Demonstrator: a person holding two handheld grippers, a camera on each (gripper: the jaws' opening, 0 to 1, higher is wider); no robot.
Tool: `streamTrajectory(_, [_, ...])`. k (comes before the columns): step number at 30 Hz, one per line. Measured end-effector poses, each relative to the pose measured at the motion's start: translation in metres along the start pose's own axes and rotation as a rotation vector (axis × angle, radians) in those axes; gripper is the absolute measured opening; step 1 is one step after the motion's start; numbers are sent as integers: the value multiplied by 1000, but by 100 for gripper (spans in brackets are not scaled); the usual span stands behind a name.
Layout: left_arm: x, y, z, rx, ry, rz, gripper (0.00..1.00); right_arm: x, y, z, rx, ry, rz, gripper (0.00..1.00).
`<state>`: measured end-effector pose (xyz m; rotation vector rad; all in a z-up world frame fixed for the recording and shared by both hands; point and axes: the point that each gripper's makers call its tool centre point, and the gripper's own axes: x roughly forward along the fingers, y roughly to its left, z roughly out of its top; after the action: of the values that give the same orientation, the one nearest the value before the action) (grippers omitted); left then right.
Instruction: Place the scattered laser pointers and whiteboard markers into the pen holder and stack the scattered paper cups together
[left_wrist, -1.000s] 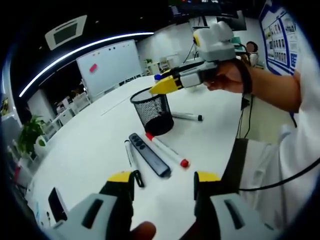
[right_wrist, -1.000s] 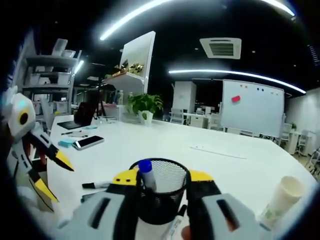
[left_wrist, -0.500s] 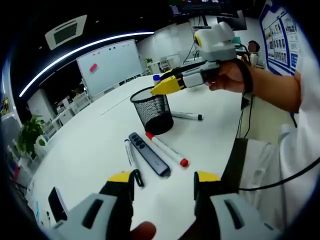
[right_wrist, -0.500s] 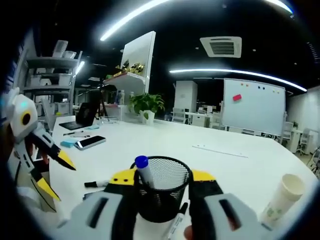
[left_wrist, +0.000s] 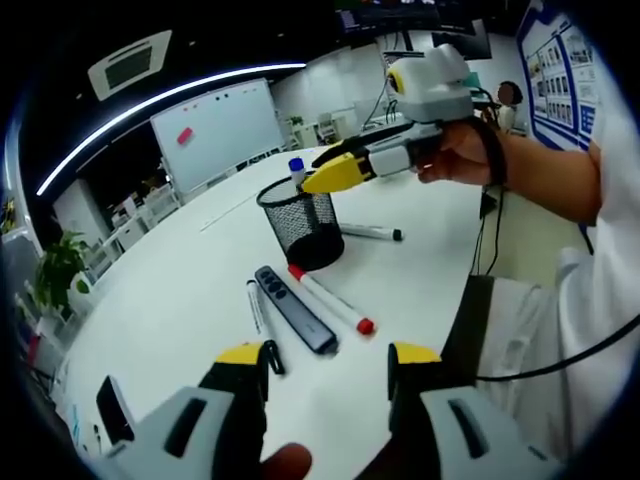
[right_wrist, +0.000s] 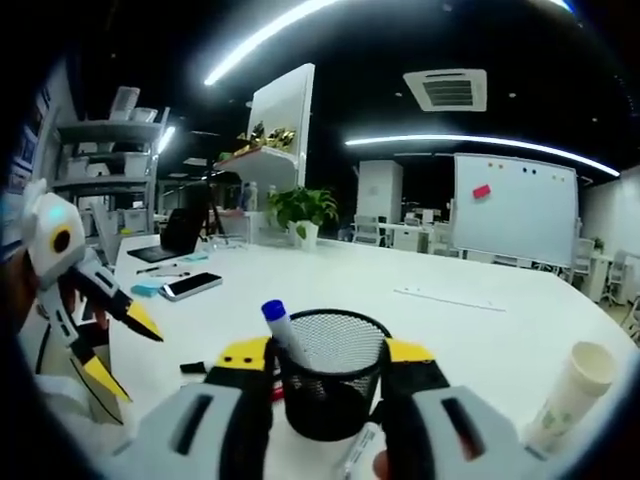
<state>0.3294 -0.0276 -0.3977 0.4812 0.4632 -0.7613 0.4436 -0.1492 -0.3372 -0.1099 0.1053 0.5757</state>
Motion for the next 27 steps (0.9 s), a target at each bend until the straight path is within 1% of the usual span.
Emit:
streamTrajectory(4, [0, 0, 0, 0, 2, 1, 49, -3, 4, 2, 2, -16, 24, 46])
streamTrajectory(9, [1, 0, 0, 2, 4, -2, 49, -5, 6, 2, 2, -21, 38, 49])
streamTrajectory(27, [2, 0, 1, 3, 3, -2, 49, -14, 0, -7, 6, 6, 13, 49])
